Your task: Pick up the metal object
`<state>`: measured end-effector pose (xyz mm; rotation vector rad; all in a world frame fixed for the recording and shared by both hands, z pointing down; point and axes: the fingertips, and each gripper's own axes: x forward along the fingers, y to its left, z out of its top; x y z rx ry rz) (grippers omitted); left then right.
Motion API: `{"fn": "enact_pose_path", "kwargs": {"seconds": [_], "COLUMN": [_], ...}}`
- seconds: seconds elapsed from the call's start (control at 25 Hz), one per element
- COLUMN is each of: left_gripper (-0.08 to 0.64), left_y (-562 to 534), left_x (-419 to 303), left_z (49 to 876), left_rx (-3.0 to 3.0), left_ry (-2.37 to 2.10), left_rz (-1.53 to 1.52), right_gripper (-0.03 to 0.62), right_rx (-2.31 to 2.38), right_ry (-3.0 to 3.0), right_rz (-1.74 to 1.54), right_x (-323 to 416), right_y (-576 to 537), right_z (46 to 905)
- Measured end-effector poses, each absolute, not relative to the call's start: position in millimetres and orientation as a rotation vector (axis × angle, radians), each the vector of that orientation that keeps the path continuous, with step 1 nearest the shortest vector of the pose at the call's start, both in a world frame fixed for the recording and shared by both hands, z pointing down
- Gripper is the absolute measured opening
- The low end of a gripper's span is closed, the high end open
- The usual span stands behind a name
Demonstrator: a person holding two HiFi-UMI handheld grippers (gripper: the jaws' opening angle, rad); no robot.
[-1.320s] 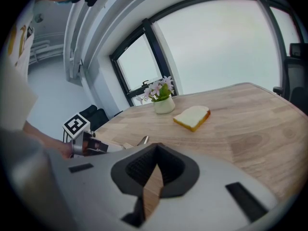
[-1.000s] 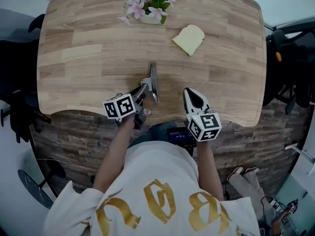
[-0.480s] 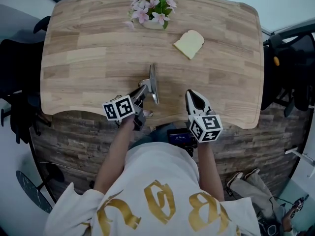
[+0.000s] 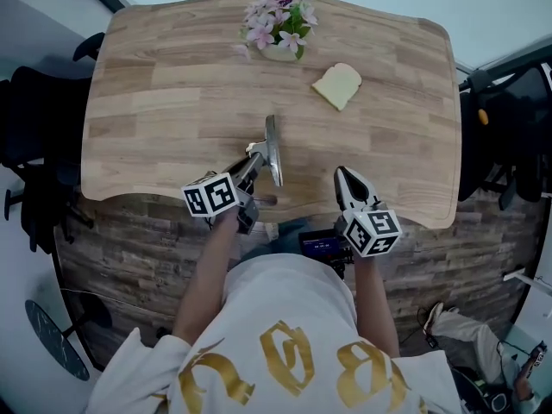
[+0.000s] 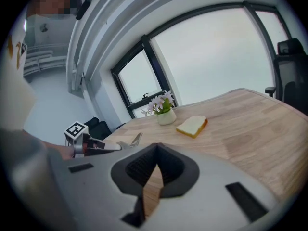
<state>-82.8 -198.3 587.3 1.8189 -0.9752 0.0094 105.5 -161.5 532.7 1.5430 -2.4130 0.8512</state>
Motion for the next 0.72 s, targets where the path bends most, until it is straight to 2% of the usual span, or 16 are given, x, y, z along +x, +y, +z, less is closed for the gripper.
{"fn": "enact_pose_path", "kwargs": {"seconds": [0.56, 0.72], "left_gripper": [0.020, 0.020], "left_y": [-188, -184], "left_x": [-98, -103], "left_z": [515, 491], "left_rx": [1.986, 2.046], "left_ry": [-0.955, -0.959], "left_rz": [-0.167, -0.210], "right_gripper": [0.011, 0.011], "right_rx": [1.726, 1.804], "right_ry": [-2.468, -2.463], "right_rz": [0.663, 0.489], "right_x": [110, 112], "right_y": [-148, -146], "right_z": [477, 452]}}
